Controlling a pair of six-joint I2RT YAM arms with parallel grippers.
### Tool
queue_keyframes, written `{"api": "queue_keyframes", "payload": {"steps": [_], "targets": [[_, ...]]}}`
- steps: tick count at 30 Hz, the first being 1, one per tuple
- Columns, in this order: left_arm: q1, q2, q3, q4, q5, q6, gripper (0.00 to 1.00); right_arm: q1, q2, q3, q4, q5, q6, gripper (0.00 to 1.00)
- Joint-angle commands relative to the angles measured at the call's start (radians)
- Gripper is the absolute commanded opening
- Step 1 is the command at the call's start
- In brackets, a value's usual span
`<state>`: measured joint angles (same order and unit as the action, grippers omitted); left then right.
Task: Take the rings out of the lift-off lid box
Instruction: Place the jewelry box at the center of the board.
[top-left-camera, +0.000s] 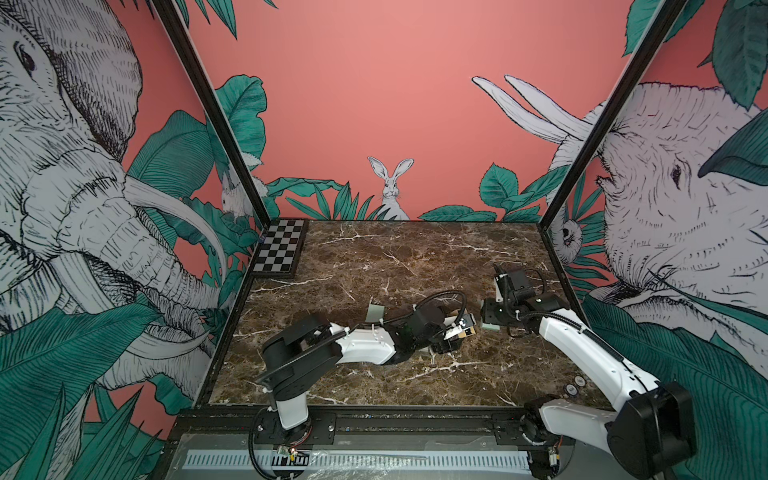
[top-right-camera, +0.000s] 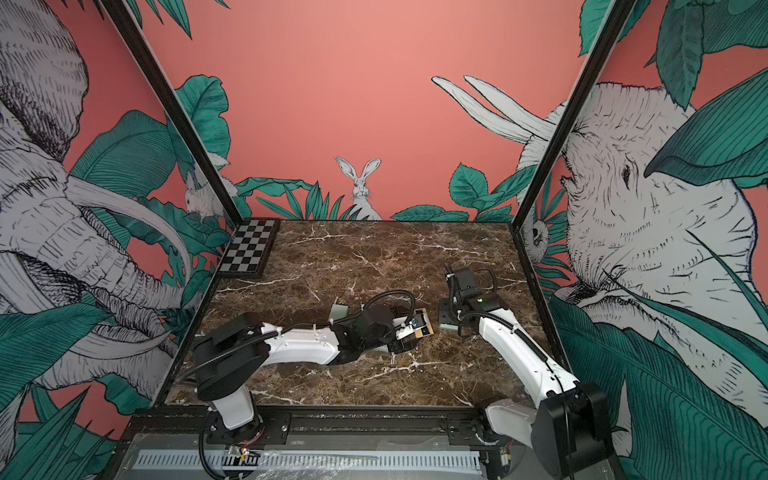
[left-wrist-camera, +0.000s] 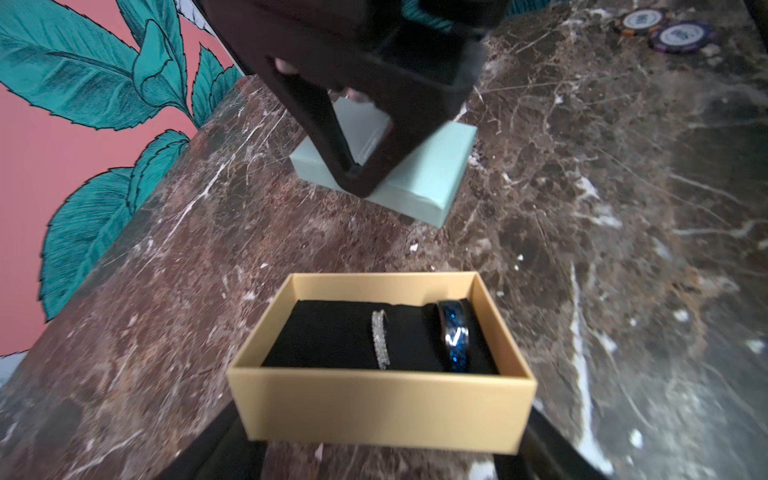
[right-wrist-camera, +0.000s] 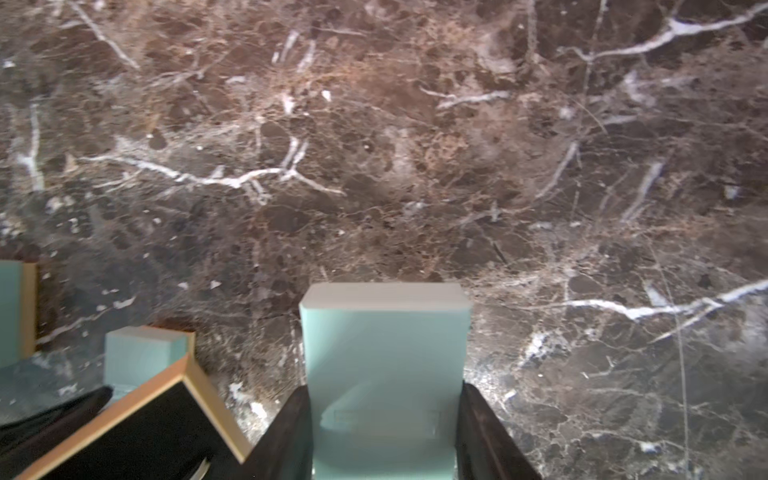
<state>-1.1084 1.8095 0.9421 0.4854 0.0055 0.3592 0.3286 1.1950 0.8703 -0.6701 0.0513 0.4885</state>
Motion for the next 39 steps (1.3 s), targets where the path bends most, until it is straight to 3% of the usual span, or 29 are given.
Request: {"api": "queue_keyframes", "payload": {"steps": [1, 15, 32, 39], "targets": [[0.019, 0.057, 0.064, 0.068, 0.084, -0.041, 0.09, -0.014, 0.021, -0.009, 0.006, 0.069, 0.015, 0.34], [0.047, 0.21, 0.145, 0.056, 0.112, -0.055, 0.14, -0.045, 0.101, -0.042, 0.055, 0.075, 0.03, 0.36], [0.059, 0.28, 0.274, -0.124, 0.165, -0.042, 0.31, -0.058, 0.157, -0.047, 0.074, 0.05, 0.031, 0.38], [0.061, 0.283, 0.285, -0.155, 0.164, -0.031, 0.43, -0.072, 0.148, -0.047, 0.073, 0.056, 0.032, 0.38]]}}
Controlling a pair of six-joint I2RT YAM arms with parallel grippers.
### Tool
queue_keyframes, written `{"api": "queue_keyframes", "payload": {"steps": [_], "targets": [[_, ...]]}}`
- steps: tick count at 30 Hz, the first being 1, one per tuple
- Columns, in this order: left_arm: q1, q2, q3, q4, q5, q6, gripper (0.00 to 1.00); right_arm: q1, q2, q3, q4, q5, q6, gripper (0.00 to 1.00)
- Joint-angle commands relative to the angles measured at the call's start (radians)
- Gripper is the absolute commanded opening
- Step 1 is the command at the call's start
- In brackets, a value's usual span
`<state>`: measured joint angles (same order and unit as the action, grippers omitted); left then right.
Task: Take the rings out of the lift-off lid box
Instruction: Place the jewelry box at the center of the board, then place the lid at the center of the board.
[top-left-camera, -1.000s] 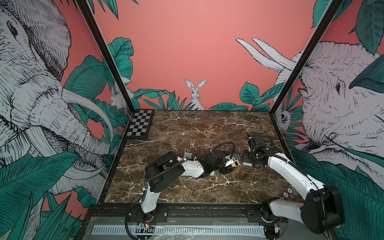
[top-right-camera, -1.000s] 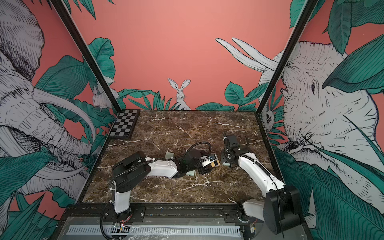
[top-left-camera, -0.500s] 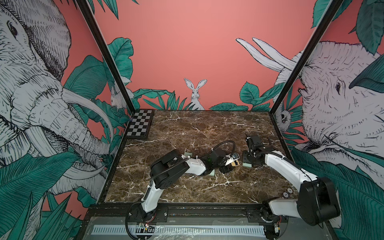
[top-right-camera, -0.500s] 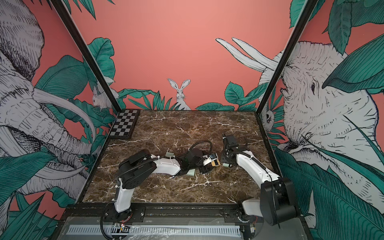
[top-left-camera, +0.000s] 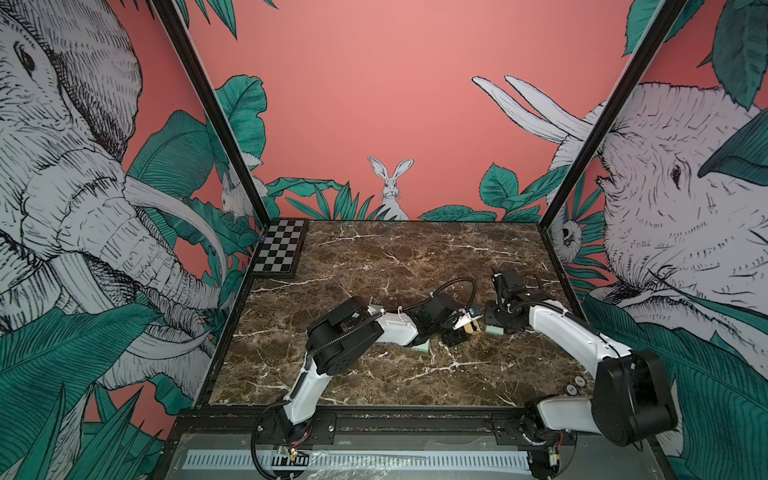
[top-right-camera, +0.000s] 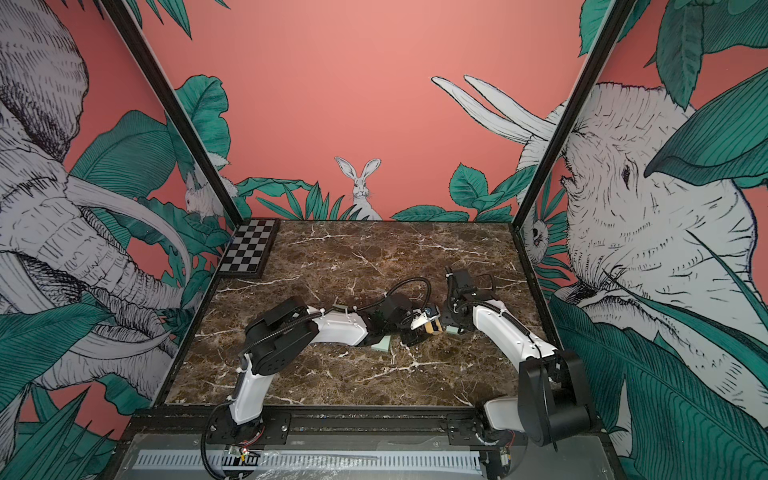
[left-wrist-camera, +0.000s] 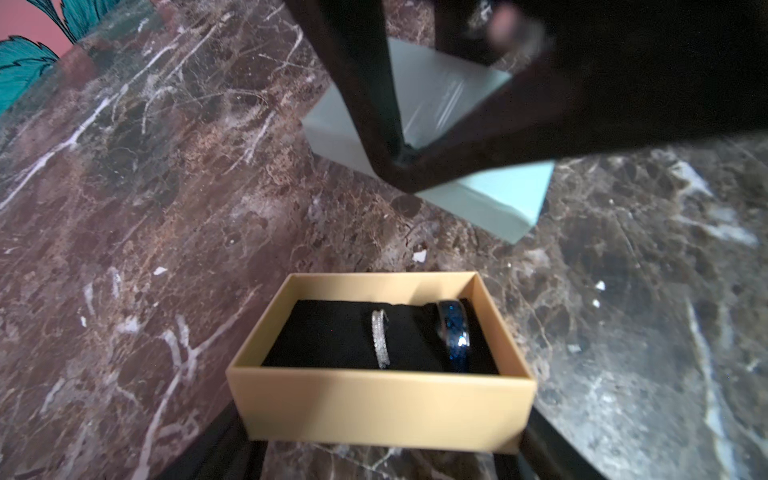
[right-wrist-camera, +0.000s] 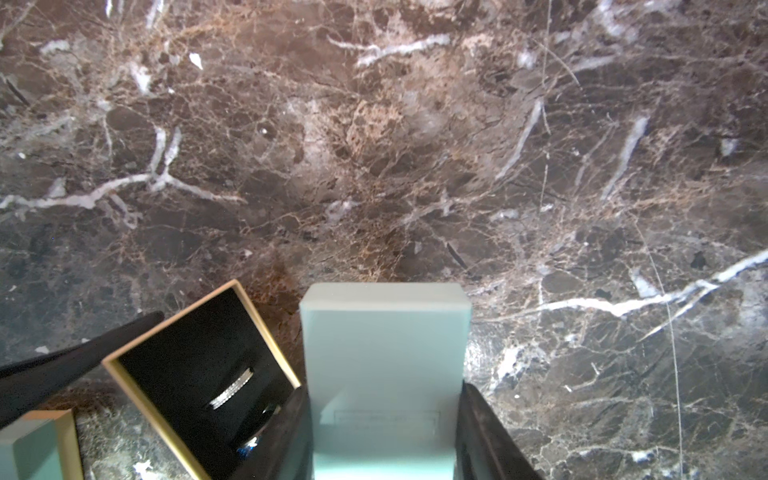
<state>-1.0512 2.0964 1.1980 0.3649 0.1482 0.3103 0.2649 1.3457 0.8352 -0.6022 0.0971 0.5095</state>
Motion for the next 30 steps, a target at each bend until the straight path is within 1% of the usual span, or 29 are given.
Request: {"api": "queue_keyframes", "payload": {"steps": [1, 4, 8, 11, 14, 22, 27, 30], "targets": [[0.003, -0.003, 0.03, -0.038, 0.02, 0.018, 0.44, -0.009, -0.002, -0.011, 0.005, 0.011, 0.011, 0.39], [0.005, -0.003, 0.032, -0.047, 0.02, 0.02, 0.5, -0.011, 0.007, -0.011, 0.005, 0.007, 0.011, 0.39], [0.005, -0.012, 0.025, -0.048, 0.014, 0.021, 0.65, -0.013, 0.022, -0.009, 0.006, 0.001, 0.005, 0.41], [0.005, -0.024, 0.015, -0.04, 0.015, 0.021, 0.78, -0.013, 0.032, -0.009, 0.006, -0.001, 0.002, 0.42], [0.006, -0.039, 0.006, -0.046, 0.017, 0.024, 0.99, -0.012, 0.04, -0.008, 0.004, -0.003, 0.001, 0.42], [0.007, -0.084, -0.035, -0.037, -0.009, 0.033, 0.99, -0.013, 0.058, -0.01, 0.008, -0.015, 0.001, 0.44], [0.015, -0.172, -0.068, -0.035, -0.025, 0.025, 1.0, -0.012, 0.08, -0.009, 0.01, -0.028, -0.002, 0.46], [0.029, -0.229, -0.067, -0.058, -0.026, -0.016, 0.99, -0.013, 0.091, -0.006, 0.006, -0.022, -0.005, 0.47]]}}
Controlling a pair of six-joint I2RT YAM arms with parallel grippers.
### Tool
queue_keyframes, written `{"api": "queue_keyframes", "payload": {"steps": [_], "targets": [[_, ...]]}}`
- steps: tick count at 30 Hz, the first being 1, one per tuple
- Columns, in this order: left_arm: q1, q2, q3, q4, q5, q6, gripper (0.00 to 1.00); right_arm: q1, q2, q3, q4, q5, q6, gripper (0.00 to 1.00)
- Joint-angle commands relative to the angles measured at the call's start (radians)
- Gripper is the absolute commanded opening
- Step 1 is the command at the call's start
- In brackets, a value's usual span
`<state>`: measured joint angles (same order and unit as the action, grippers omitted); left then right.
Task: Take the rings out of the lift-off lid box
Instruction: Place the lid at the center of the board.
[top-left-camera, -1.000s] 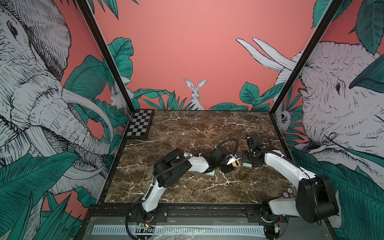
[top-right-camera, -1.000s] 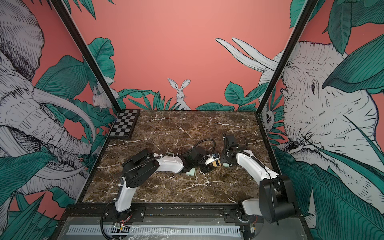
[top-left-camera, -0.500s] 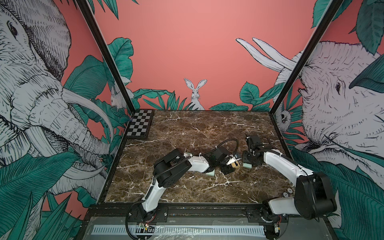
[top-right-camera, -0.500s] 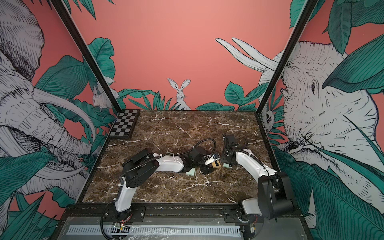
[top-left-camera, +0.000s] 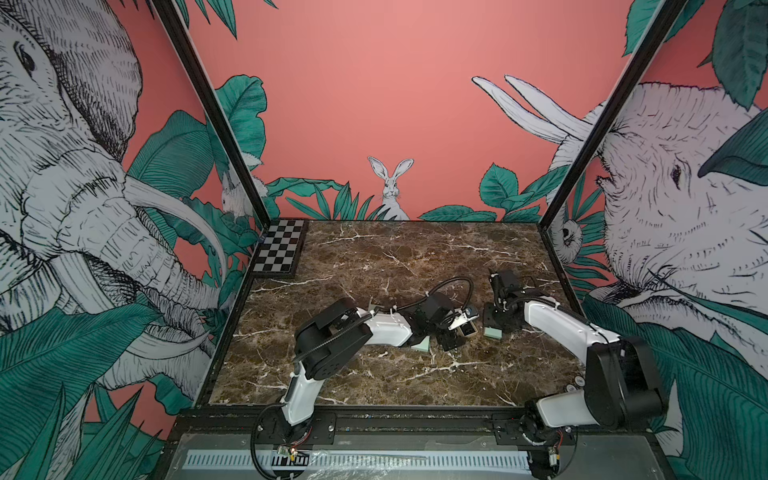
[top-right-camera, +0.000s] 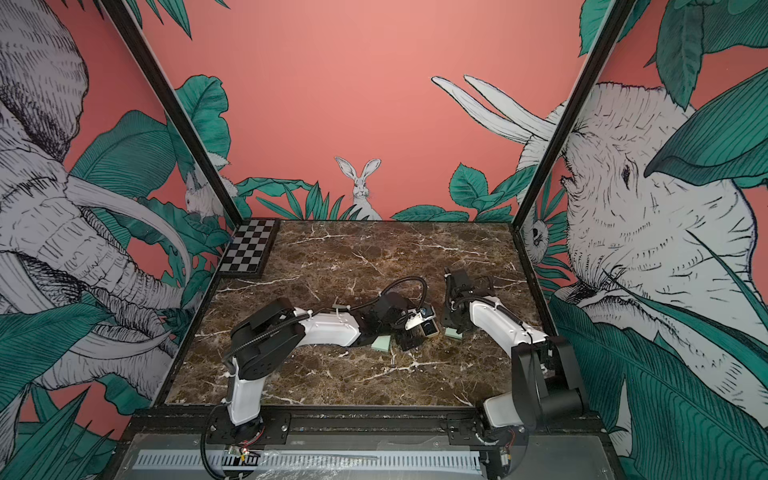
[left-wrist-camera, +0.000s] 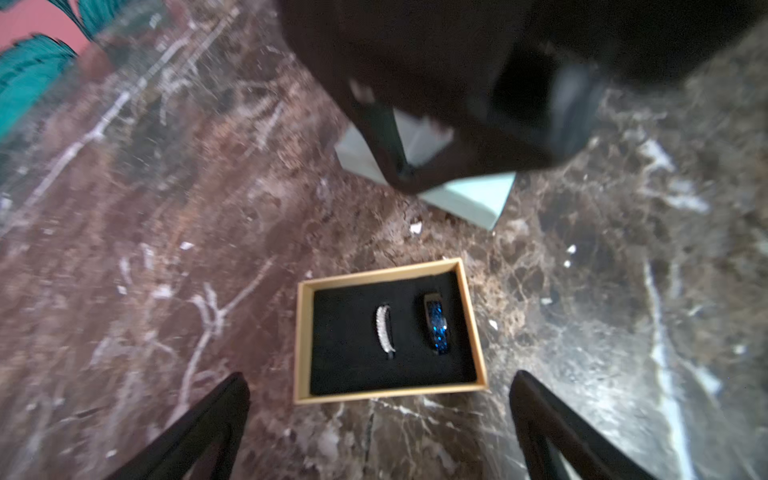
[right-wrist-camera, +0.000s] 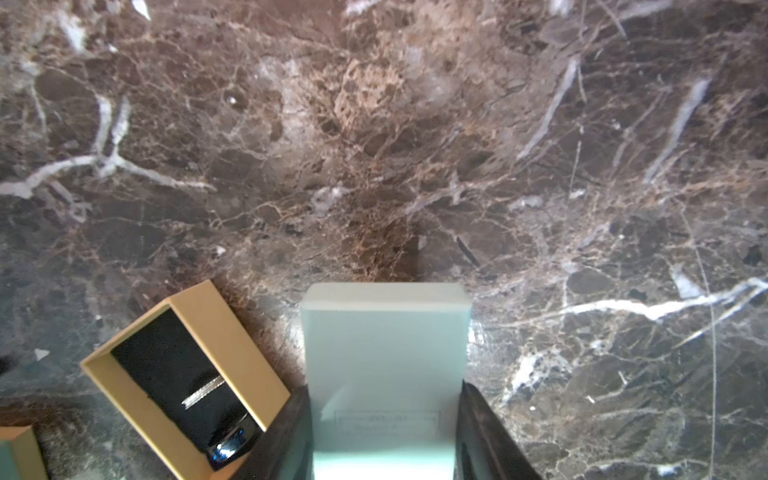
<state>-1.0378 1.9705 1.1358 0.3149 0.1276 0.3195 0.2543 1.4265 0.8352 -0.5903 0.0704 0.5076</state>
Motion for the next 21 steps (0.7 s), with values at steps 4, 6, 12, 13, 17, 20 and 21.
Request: {"api": "queue_keyframes", "payload": {"steps": [4, 6, 12, 13, 17, 20, 21], "targets": [[0.04, -0.172, 0.006, -0.041, 0.01, -0.115, 1.0, -0.002, 0.023, -0.005, -0.002, 0.002, -0.004, 0.5], [0.056, -0.198, 0.025, -0.081, 0.009, -0.161, 1.0, -0.002, 0.031, -0.002, -0.005, -0.001, -0.006, 0.53], [0.129, -0.212, 0.144, -0.318, 0.037, -0.267, 1.0, -0.003, 0.026, 0.005, -0.008, -0.012, -0.015, 0.64], [0.147, -0.205, 0.17, -0.357, 0.053, -0.292, 0.99, -0.003, 0.022, 0.007, -0.011, -0.012, -0.017, 0.66], [0.207, -0.187, 0.261, -0.494, 0.117, -0.371, 0.99, 0.003, 0.001, 0.02, -0.033, -0.018, -0.018, 0.69], [0.212, -0.152, 0.335, -0.609, 0.118, -0.403, 1.0, 0.035, -0.057, 0.026, -0.051, -0.022, -0.013, 0.67], [0.216, -0.14, 0.36, -0.646, 0.109, -0.416, 0.99, 0.051, -0.076, 0.029, -0.059, -0.031, -0.007, 0.66]]}}
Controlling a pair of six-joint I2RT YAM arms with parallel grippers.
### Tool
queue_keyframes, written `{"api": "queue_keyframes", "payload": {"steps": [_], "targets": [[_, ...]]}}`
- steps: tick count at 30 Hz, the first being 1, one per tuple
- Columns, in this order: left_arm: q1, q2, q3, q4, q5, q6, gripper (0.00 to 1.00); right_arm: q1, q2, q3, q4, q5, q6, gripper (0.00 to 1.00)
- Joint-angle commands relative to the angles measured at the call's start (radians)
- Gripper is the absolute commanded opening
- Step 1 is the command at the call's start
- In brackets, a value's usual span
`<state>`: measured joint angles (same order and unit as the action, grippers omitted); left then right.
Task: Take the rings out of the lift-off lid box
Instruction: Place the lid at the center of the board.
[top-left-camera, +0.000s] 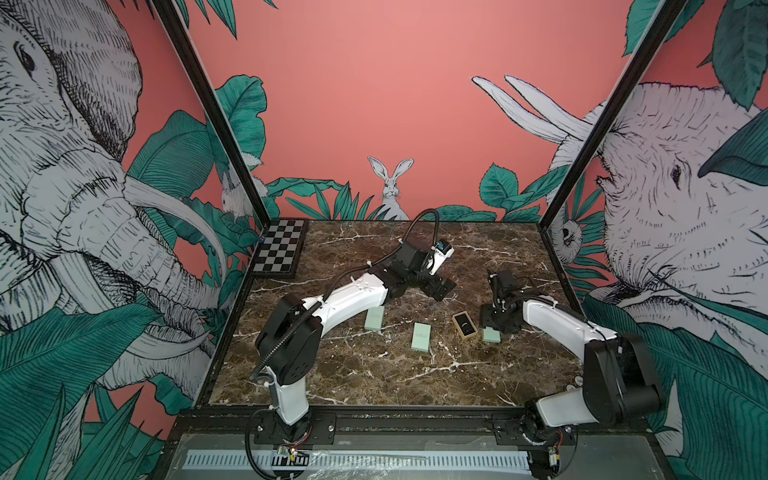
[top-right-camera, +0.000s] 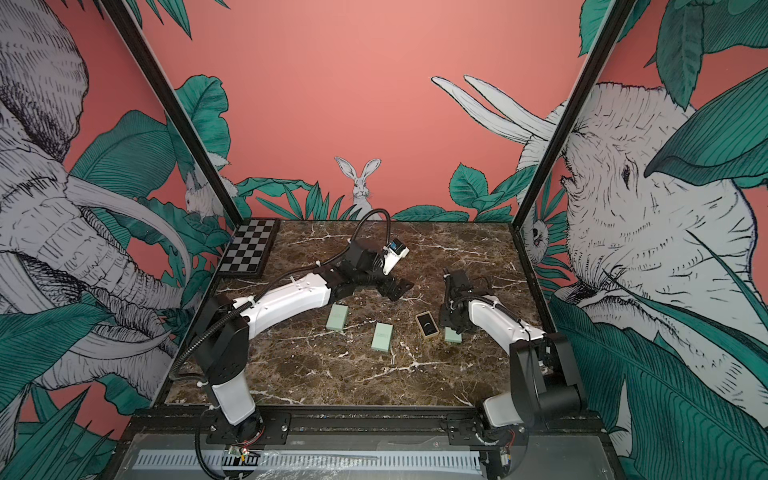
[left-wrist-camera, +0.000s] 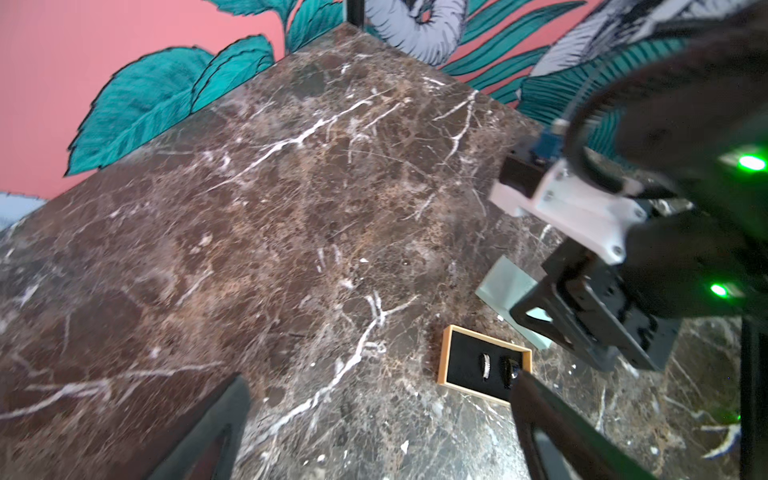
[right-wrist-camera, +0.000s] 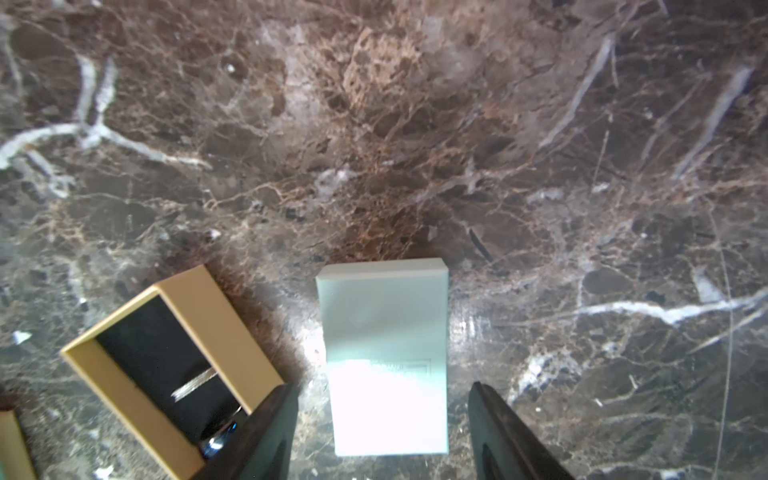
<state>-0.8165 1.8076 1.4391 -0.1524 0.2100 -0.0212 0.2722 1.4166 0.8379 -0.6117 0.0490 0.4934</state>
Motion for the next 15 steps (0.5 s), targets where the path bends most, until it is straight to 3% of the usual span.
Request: {"api": "queue_keyframes", "payload": {"steps": [1, 5, 9, 15], "targets": [[0.001, 0.028, 0.071, -0.201, 0.019, -0.085, 0.99, 0.049, -0.08, 0.03, -0.046, -0.022, 0.011, 0.65], [0.063, -0.003, 0.055, -0.227, -0.051, -0.162, 0.99, 0.124, -0.114, 0.038, -0.084, -0.095, 0.052, 0.6], [0.109, -0.061, -0.003, -0.184, -0.046, -0.228, 0.99, 0.189, -0.116, -0.003, -0.04, -0.155, 0.13, 0.57], [0.148, -0.098, -0.046, -0.175, -0.052, -0.221, 0.99, 0.211, -0.064, -0.029, 0.036, -0.166, 0.183, 0.52]]}}
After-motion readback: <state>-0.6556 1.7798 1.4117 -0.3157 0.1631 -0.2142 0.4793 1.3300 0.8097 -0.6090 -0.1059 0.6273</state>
